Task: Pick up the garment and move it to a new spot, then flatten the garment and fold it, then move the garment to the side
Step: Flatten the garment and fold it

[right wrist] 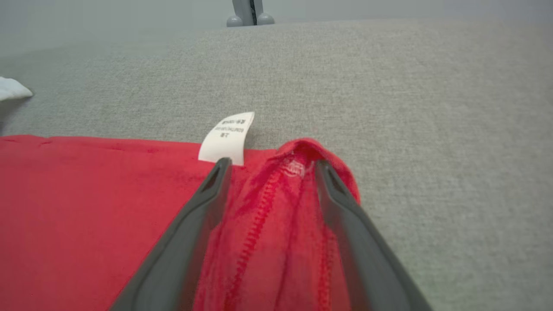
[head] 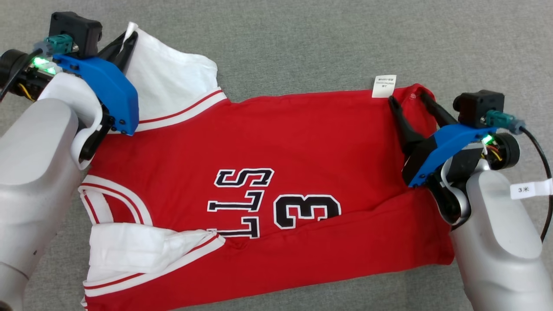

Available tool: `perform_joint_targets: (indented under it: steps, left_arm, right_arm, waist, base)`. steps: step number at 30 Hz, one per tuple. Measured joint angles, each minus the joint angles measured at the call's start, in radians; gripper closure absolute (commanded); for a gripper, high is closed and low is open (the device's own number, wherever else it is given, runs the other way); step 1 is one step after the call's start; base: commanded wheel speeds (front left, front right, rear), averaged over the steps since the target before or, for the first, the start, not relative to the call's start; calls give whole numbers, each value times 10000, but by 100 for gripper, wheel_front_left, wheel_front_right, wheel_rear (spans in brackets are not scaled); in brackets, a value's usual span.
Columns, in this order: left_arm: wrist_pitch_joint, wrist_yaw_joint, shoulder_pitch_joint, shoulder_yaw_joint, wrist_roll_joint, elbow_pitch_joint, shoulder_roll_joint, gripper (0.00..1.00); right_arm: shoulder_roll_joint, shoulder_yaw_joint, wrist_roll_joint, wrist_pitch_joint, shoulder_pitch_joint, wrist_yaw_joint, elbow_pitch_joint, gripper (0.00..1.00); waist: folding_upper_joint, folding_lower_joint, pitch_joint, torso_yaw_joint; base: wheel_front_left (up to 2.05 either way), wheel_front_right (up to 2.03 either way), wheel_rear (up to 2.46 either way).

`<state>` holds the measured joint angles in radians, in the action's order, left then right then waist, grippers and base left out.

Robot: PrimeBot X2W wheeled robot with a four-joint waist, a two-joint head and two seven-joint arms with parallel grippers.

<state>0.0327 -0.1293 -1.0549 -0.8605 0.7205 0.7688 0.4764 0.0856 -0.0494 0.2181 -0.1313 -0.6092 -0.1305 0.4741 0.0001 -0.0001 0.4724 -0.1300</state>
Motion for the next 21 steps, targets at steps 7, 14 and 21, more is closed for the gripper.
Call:
perform_joint_targets:
  steps: [7,14,21]
  left_arm:
    - [-174,0,-146,-259,90,-8,-88,100]
    - [-397,0,-235,-384,224,36,-105,100]
    - [-1099,0,-73,-255,462,125,-94,100]
  right_arm:
    - [-36,349,81,-44,-568,0,759,0]
    - [-84,627,29,221,-993,0,1540,100]
    - [-27,621,221,1185,-926,0,1730,100]
  waist:
    - [0,0,72,157]
    - [0,0,109,271]
    - [0,0,-381,402]
  base:
    - [0,0,0]
    - [0,0,0]
    - [0,0,0]
